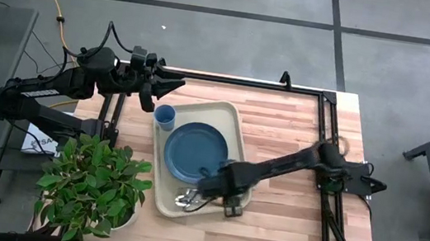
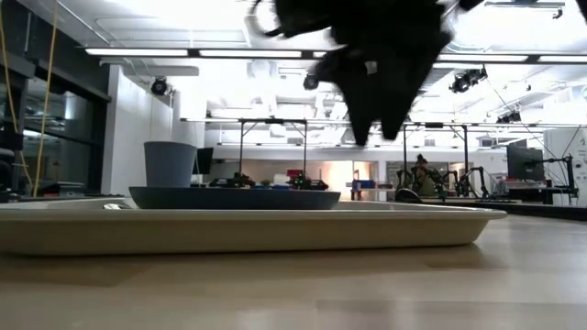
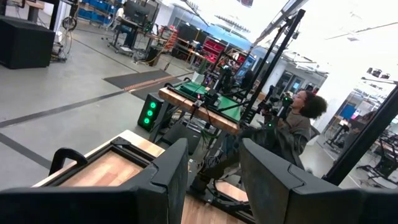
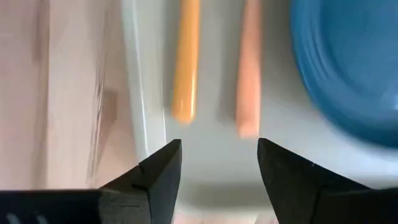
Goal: Pick and place plate/cup/fork/spoon on tray
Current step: Return to Home Position
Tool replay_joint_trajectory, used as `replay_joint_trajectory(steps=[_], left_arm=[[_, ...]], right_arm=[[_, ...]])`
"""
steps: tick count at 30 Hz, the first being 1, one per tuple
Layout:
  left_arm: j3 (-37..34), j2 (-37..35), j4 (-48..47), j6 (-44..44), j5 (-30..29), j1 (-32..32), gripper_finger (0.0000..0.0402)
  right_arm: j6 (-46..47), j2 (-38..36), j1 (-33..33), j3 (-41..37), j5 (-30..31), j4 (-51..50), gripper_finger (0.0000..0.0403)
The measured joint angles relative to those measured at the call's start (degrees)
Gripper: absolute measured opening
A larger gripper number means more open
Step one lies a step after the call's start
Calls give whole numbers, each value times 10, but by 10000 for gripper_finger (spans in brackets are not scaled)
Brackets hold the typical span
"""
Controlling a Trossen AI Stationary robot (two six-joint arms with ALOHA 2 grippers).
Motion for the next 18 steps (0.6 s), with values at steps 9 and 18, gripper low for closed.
replay_joint_trajectory(steps=[9, 18], left_arm=[[0, 0, 0, 0, 0, 0, 129], [0, 0, -2, 0, 0, 0, 129]], right_arm=[[336, -390, 48, -459, 48, 232, 204], [418, -706, 46, -714, 271, 658, 204]])
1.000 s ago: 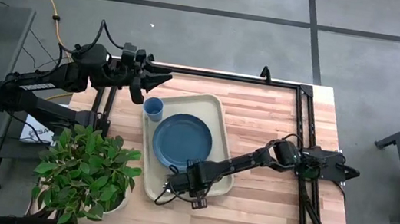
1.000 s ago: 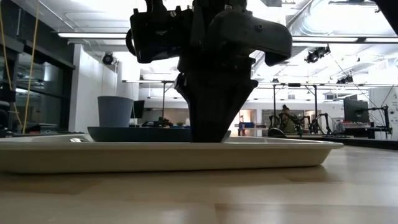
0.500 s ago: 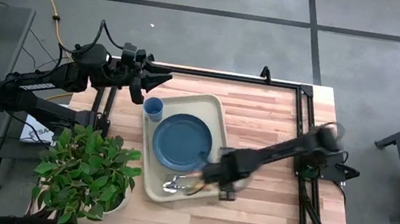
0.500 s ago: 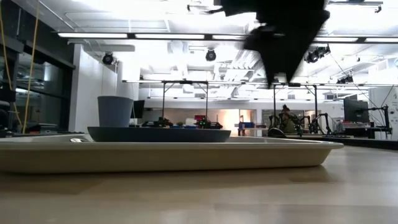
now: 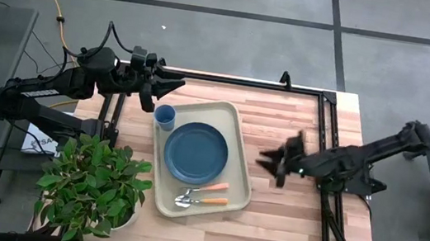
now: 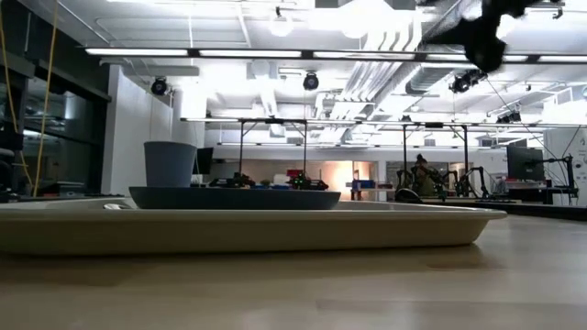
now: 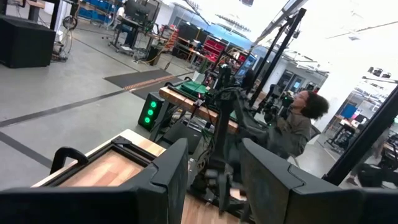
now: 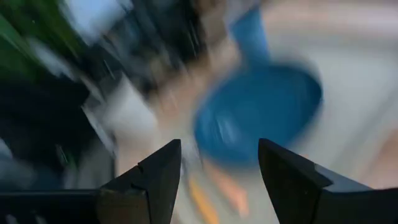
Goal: Pick and place plate/cup/fork/spoon on tray
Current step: Return to Home Position
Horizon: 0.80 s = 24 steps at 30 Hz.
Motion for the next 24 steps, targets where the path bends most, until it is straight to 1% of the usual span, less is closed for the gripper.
replay_joint_trajectory(steps=[2, 4, 6, 8, 11, 13, 15, 20, 24], left_arm=[[0, 0, 0, 0, 0, 0, 129], [0, 0, 0, 6, 0, 0, 129], [0, 0, 0, 25, -1, 0, 129], [0, 0, 0, 48, -2, 0, 129], [0, 0, 0, 55, -2, 0, 129], [0, 0, 0, 55, 1, 0, 129], [0, 0, 0, 55, 11, 0, 129], [0, 0, -4, 54, 53, 0, 129], [0, -8, -23, 34, 89, 0, 129]], right_arm=[[-79, -39, -14, -25, 26, 95, 204], [-164, -67, -34, -29, 29, 152, 204], [-223, -85, -55, -21, 25, 164, 204], [-255, -92, -79, 3, 15, 162, 204], [-271, -94, -117, 46, -21, 139, 204], [-272, -94, -140, 74, -54, 107, 204], [-271, -94, -157, 101, -73, 73, 204], [-271, -80, -182, 155, -76, -1, 204], [-271, -58, -187, 185, -76, -5, 204]])
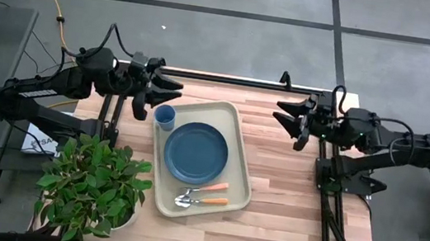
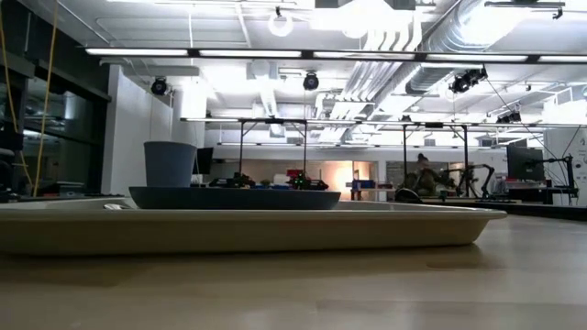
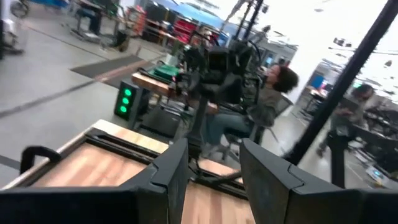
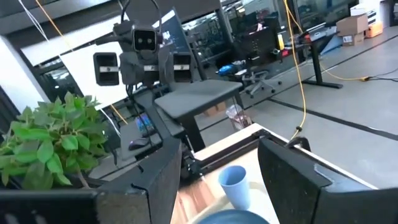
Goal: Pick and place plate/cup/fork/spoon on tray
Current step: Return to Home Position
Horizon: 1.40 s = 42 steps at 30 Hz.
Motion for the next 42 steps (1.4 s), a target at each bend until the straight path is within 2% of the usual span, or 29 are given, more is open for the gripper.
replay_joint_trajectory(steps=[5, 10, 15, 19, 28, 42], left_arm=[[0, -26, -49, 0, 7, -1, 129], [-14, -59, -43, 3, -5, -16, 129], [-57, -85, 35, 5, -36, -32, 129], [-105, -98, 115, 1, -36, -40, 129], [-182, -101, 229, -19, -36, -50, 129], [-186, -101, 237, -19, -36, -50, 129]], right_arm=[[-4, 30, 0, 21, 0, 0, 204], [-4, 48, 0, 24, 0, -1, 204], [-2, 50, 0, 24, 0, 0, 204], [0, 50, 0, 24, -1, 0, 204], [0, 50, 0, 24, -34, 0, 204], [0, 50, 0, 24, -34, 0, 204]])
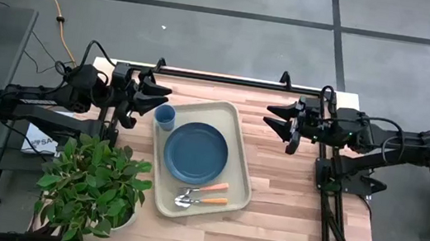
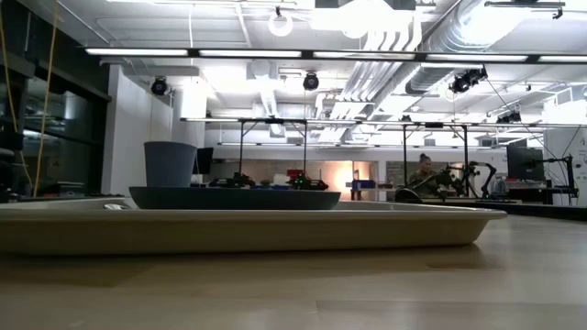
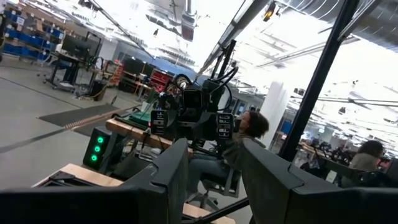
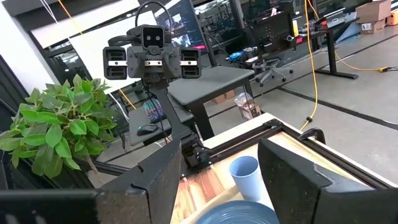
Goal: Pick and place plate/cup/fork/spoon on tray
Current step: Return to Home Position
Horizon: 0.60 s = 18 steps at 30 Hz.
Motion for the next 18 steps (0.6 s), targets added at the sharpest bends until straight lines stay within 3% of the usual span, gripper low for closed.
replay_joint_trajectory(steps=[18], left_arm=[[0, 0, -1, 13, 0, 0, 129]], right_arm=[[0, 0, 0, 0, 0, 0, 204]])
